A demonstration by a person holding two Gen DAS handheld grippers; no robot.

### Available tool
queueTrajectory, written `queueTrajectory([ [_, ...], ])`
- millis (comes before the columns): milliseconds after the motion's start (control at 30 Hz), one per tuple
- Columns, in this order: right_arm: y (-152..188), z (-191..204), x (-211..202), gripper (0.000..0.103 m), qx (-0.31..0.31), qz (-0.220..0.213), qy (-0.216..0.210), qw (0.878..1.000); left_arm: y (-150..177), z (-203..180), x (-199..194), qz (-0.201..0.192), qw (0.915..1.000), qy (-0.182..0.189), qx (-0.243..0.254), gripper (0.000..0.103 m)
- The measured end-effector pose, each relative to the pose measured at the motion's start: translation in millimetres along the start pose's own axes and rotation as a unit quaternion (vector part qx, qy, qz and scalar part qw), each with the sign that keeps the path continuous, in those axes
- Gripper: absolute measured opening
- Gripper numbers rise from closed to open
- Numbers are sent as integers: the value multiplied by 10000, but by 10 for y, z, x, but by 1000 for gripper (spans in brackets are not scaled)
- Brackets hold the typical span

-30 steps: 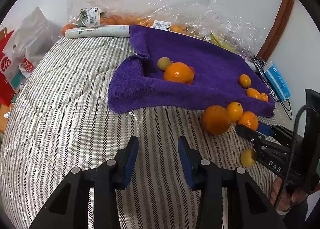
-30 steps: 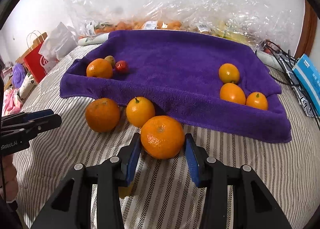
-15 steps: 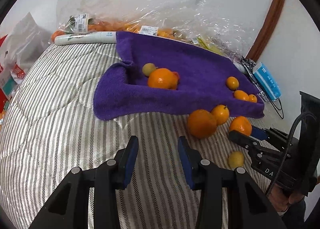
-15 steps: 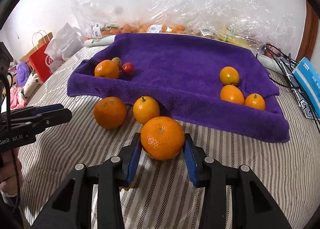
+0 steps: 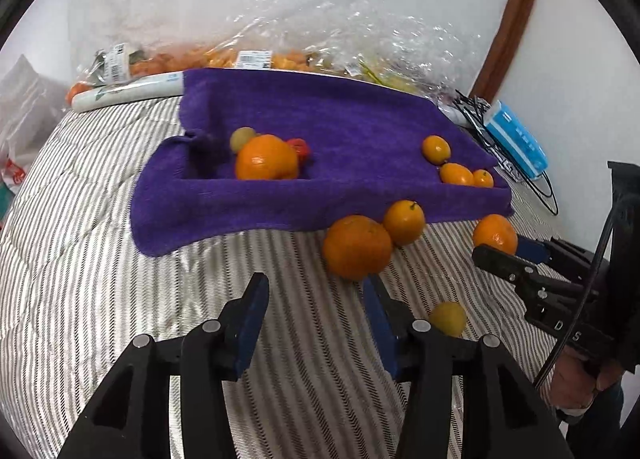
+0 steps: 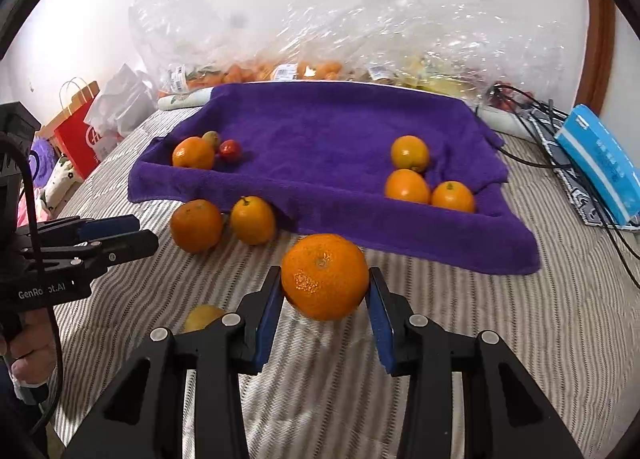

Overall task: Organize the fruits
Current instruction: 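Close the left tool on a large orange while right holds its orange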

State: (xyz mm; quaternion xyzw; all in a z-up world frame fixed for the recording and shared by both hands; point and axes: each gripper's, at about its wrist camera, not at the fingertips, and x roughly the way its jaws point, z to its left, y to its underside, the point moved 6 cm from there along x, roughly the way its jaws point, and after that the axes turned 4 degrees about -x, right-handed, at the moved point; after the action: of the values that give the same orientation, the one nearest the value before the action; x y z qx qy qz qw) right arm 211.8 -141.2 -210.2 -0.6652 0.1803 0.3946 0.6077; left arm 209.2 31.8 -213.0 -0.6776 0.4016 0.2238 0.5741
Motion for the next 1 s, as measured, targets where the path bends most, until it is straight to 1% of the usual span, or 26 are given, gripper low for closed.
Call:
queueTrajectory([
  [367,71,-237,23,41,292,75,39,9995,7,-148,198,216,9995,42,245,49],
  [700,77,-332,51,41,420,81,57,9991,-56,-273,322,96,9985,-146,512,48],
  [833,84,-343,44,41,431,68,39,9990,-61,-320,333,128,9984,-8,543,48],
  [967,84,-342,47,41,451,71,37,9990,-69,-347,346,125,9982,-42,584,48],
  [1000,86,-343,50,41,457,75,34,9989,-73,-344,346,112,9984,-44,561,45],
])
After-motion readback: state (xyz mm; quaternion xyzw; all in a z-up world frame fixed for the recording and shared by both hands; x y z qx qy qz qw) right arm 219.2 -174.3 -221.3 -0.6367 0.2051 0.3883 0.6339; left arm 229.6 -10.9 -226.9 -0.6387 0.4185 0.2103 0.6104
